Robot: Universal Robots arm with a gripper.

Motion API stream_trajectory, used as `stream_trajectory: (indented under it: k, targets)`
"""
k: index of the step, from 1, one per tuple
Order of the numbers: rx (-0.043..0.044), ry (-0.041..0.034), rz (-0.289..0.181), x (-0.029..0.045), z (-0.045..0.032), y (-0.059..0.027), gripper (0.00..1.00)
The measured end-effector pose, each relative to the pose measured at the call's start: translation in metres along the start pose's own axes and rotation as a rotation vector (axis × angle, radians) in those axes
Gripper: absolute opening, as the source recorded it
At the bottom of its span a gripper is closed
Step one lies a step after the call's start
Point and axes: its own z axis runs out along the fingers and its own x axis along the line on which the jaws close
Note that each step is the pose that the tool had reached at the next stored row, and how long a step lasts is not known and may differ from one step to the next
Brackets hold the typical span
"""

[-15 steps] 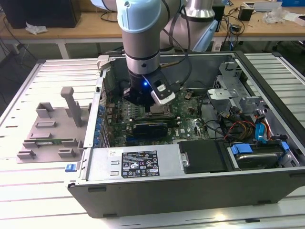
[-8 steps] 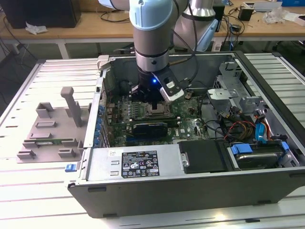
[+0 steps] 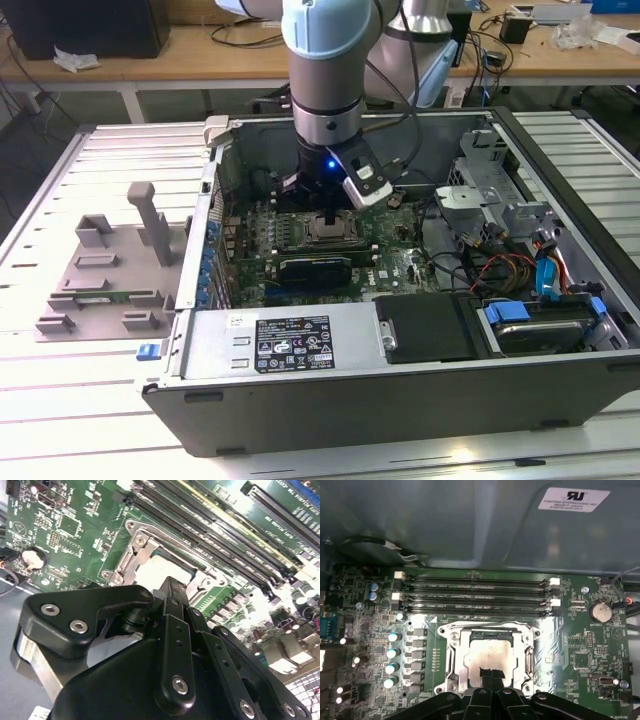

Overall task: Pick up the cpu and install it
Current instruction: 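Install the second cpu locking lever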

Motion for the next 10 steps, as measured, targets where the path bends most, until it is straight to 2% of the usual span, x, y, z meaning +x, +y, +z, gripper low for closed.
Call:
stream_trajectory:
  k: [4,6,10]
  targets:
    - [0.0002,0.0,0.0,-0.0038,-0.0037,0.003,0.11]
    - [0.0018,0.0001,0.0,-0.0048,-0.0112,0.0044,0.11]
    - [0.0021,0.0001,0.0,-0.0049,-0.012,0.0045,0.11]
